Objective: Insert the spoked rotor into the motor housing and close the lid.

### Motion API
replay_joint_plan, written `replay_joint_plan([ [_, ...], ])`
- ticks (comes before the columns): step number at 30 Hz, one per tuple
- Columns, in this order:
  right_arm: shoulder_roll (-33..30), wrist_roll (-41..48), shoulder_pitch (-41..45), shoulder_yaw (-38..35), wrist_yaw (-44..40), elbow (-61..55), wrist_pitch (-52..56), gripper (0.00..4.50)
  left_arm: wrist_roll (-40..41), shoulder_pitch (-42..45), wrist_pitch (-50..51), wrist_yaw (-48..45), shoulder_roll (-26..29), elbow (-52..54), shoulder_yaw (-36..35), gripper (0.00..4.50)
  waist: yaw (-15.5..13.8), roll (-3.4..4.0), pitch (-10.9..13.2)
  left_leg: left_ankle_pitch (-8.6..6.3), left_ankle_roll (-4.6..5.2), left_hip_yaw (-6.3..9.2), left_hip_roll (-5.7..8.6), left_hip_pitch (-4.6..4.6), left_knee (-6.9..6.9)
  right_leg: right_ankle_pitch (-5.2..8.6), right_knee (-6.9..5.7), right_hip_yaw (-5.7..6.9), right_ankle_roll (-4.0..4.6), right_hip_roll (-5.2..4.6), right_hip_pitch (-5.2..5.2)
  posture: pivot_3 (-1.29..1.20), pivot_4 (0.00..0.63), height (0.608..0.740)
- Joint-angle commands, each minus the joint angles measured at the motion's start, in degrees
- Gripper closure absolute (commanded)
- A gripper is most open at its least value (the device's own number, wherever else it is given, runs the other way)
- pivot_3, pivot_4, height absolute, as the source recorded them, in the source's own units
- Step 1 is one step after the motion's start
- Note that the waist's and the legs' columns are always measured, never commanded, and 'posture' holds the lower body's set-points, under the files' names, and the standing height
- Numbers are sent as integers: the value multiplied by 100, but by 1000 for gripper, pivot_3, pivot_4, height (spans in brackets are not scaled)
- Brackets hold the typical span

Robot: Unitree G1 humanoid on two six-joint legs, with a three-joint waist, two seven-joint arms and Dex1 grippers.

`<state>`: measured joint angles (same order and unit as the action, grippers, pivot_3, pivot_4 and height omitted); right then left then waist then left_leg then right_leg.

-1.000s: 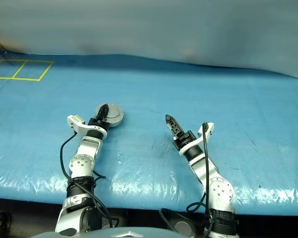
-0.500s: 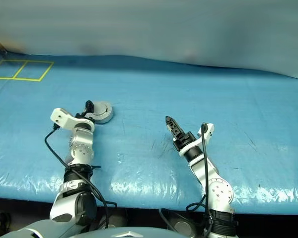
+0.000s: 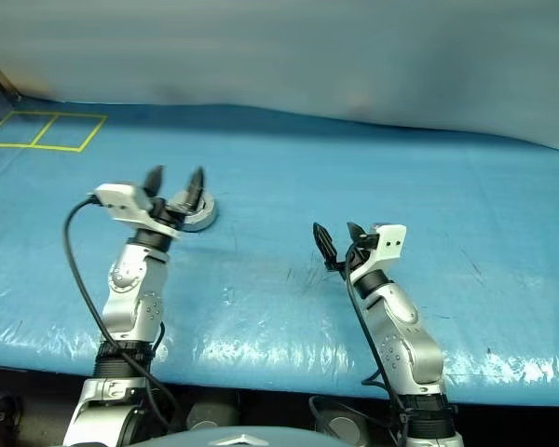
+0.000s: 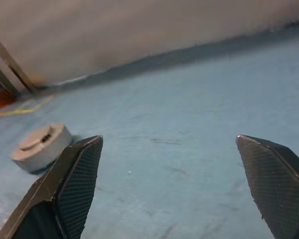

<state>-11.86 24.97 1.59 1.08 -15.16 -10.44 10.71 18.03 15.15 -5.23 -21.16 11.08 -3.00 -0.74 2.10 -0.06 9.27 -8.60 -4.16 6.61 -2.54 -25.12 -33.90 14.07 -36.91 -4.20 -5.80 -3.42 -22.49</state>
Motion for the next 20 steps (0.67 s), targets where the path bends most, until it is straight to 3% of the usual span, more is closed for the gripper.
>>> replay_joint_plan([
  [1, -332, -693, 63, 48, -323, 228, -614, 0, -572, -112, 83, -736, 371, 7, 700, 40, 29, 1, 1, 1, 1, -1, -1, 3, 3, 1, -1, -1, 2, 0, -2, 0, 150, 740],
  [6, -795, -918, 135, -33, -880, 417, -869, 0, -1378, -150, -417, -1094, 729, -358, 1275, 40, 50, 1, 1, 2, 3, -5, -3, 8, 7, 2, -5, -4, 8, 1, -2, 0, 150, 740],
  [12, -1077, -797, 145, -116, -1508, 504, -818, 0, -1257, -174, -332, -1813, 934, -465, 1433, 40, 6, 0, 1, 2, 4, -6, -3, 6, 10, 3, -3, -4, 9, 0, -3, 0, 150, 740],
  [20, -975, -1211, 285, -146, -1262, 723, -894, 0, -1122, -130, -211, -1766, 747, -401, 1252, 40, 1, 0, 2, 3, 4, -6, -4, 9, 7, 3, -6, -3, 9, 0, -1, 0, 150, 740],
])
